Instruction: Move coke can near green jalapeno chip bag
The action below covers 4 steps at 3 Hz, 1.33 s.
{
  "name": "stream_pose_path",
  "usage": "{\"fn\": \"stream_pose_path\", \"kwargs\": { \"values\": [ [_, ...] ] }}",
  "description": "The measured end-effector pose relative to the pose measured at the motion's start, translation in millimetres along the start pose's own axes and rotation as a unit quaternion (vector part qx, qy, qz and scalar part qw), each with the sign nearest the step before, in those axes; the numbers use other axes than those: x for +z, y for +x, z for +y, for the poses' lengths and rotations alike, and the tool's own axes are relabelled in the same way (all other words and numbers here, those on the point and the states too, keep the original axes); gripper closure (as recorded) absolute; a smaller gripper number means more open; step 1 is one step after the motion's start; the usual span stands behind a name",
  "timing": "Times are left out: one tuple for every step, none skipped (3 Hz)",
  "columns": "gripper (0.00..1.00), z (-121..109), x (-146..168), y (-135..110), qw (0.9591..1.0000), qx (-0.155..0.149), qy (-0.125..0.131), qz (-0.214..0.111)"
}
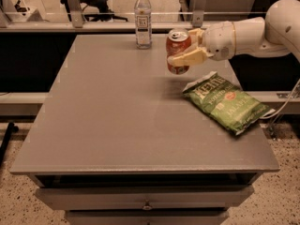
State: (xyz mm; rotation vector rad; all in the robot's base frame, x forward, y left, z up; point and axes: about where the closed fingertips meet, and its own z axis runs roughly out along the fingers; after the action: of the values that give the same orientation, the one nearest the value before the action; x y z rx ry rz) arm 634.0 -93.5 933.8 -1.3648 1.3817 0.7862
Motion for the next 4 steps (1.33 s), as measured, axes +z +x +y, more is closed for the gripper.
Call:
{"fn": "stream_pose_path", "kwargs": {
  "values": [
    [1.0,-14.7,-20.5,14.9,0.9998,0.012,0.017,0.005],
    [1.0,-17.6,-28.8,34.2,0.9992,0.031,0.024,-0.002],
    [0.82,-15.3,-30.5,52.9,0.9981,0.056,0.025,-0.008],
    [0.58,-12.9,-33.8,62.0,0.9973,0.067,0.027,-0.009]
  ]
}}
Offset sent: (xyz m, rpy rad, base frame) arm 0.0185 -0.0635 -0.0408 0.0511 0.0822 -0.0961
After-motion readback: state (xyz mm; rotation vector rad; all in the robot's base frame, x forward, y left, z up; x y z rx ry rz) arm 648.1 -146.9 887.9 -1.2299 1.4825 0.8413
